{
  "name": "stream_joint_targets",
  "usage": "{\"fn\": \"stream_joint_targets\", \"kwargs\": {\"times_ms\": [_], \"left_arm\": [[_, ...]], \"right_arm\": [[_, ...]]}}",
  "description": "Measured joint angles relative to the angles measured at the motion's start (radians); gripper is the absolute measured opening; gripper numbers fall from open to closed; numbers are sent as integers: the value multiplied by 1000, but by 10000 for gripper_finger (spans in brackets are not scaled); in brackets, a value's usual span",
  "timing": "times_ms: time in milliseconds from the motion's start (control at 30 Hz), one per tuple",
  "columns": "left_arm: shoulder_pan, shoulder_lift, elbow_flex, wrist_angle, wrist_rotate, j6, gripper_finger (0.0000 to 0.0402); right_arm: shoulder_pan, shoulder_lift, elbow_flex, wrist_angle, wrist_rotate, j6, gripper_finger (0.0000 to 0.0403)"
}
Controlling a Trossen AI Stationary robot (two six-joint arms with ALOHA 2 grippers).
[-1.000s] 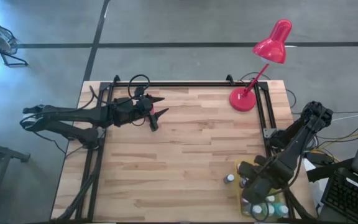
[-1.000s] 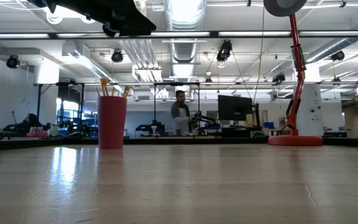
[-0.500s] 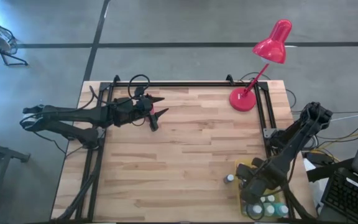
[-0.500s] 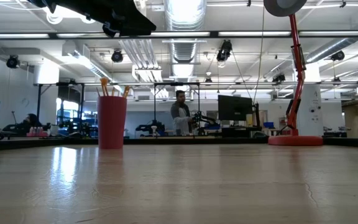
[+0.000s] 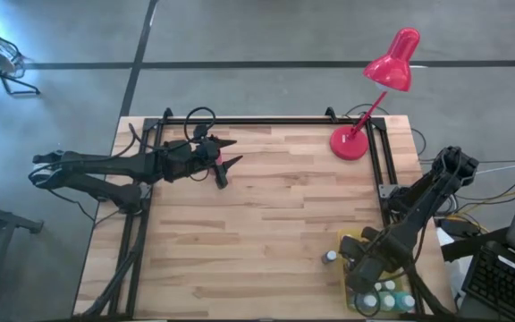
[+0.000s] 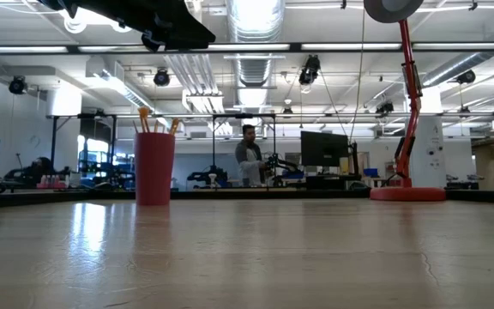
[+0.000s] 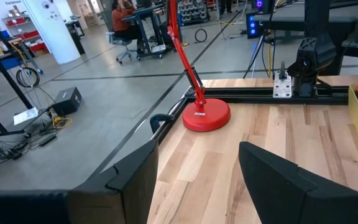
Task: Pick & Place Paint Supplies
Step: Put the light blue paint bottle into the yellow bin, then put the blue paint bottle into the yellow bin
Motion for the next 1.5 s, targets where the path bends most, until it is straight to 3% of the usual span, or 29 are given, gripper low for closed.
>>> {"fn": "stream_joint_targets", "kwargs": {"times_ms": [300,567,933,1300,1500], "left_arm": [[0,0,0,0,0,0,229],[0,0,0,0,0,0,229],[0,0,0,0,0,0,229],[0,0,0,0,0,0,229],[0,0,0,0,0,0,229]], "right_arm": [[-2,2,14,0,-1,1,188],[-2,2,47,0,-1,1,212],[-2,2,92,-55,24,0,201],[-3,-1,180,-272,60,0,182],[2,-2,255,-361,109,-45,192]]}}
